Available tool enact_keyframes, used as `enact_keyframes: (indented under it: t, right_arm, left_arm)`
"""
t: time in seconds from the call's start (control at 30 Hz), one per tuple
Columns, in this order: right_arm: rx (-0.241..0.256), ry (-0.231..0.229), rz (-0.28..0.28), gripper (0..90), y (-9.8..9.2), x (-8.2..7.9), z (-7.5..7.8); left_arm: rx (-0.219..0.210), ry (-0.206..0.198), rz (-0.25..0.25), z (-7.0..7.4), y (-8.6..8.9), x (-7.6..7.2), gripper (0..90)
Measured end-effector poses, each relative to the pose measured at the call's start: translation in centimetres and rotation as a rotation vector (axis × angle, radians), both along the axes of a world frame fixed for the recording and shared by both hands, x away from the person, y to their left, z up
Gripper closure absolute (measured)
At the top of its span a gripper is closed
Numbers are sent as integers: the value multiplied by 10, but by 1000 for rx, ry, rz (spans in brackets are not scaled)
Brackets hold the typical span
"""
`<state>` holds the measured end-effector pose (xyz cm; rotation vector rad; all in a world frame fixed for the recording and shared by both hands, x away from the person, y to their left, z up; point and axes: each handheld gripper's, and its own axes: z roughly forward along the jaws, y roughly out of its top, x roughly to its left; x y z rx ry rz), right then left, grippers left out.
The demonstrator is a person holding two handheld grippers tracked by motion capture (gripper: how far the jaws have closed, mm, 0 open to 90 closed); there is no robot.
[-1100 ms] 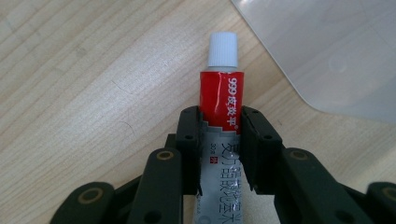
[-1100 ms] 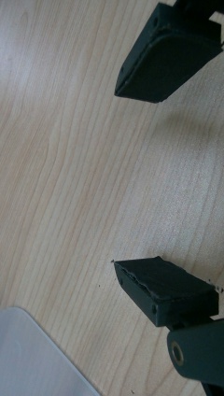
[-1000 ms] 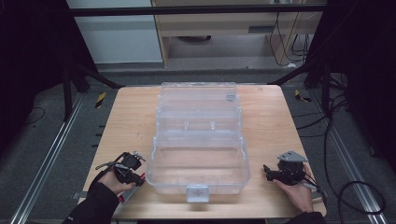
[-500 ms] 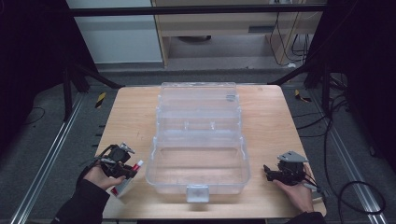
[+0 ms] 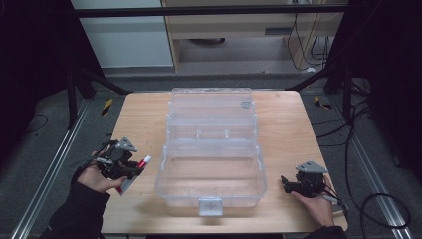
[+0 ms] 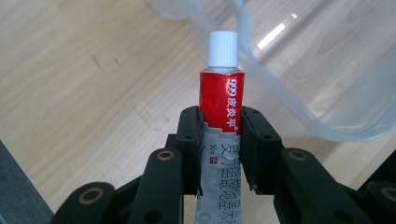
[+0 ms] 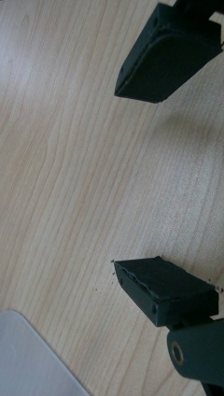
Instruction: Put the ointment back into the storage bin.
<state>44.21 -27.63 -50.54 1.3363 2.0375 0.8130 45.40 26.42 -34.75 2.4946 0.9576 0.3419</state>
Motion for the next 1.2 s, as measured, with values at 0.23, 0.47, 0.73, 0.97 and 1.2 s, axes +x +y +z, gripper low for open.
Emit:
enact_keyframes:
  t: [0.23, 0.47, 0.73, 0.97, 1.2]
  right_arm:
    - [-4, 0, -3, 144, 0, 0, 0]
    - [-6, -1, 0, 144, 0, 0, 0]
    - [-11, 3, 1, 144, -1, 1, 0]
    - [-13, 2, 3, 144, -1, 1, 0]
    - [-16, 3, 7, 144, -1, 1, -1]
  left_arm:
    - [15, -36, -88, 20, -21, 1, 703]
    - [45, -44, -193, 32, -43, 4, 703]
    - [88, -18, -309, 38, -66, 6, 703]
    - [129, 18, -416, 38, -83, 7, 703]
    - [154, 56, -504, 34, -104, 11, 703]
